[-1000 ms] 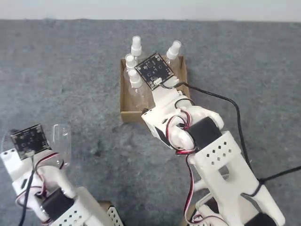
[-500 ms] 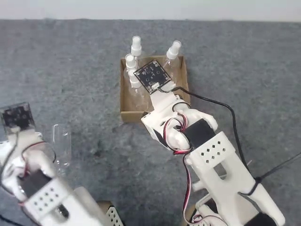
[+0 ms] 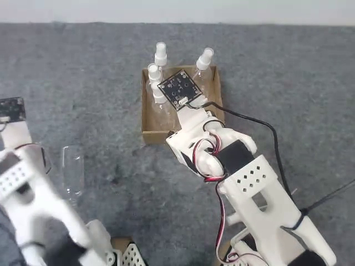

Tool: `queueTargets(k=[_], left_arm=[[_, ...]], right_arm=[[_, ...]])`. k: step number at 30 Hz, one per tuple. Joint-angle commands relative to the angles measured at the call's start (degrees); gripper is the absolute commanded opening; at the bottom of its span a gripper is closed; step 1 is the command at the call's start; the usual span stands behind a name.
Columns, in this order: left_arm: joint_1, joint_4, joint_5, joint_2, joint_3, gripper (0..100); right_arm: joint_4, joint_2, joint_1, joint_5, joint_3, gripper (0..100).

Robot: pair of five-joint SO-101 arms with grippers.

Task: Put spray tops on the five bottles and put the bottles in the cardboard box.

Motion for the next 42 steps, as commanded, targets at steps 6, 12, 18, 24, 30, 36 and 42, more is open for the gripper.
queueTargets(k=[6,12,18,24,30,36,42], left_arm=[[2.55,-1.85,-4.57,26.11,-17.98,2],[6.24,-1.58,-4.48,35.69,-22.73,2],[10.55,4.40,-4.48,35.78,-22.46,2],[15.21,11.25,-4.40,35.78,-22.46,2],[19.87,17.49,-4.40,35.78,-22.37,2],[25.05,22.68,-0.97,35.78,-22.37,2],[31.30,27.78,1.85,35.78,-22.37,2]], right_arm=[[-1.36,-2.86,-0.13,-0.35,-0.70,28.1],[-1.36,-3.03,-0.04,-0.26,-0.62,28.1],[-1.27,-3.38,-0.04,-0.18,-0.62,28.1],[-1.27,-3.38,0.31,-0.18,-0.62,28.1],[-1.27,-3.38,4.53,-0.09,-1.41,28.1],[-1.27,-3.38,6.20,-0.09,-1.85,28.3],[-1.27,-3.38,6.29,-0.09,-1.85,28.4]])
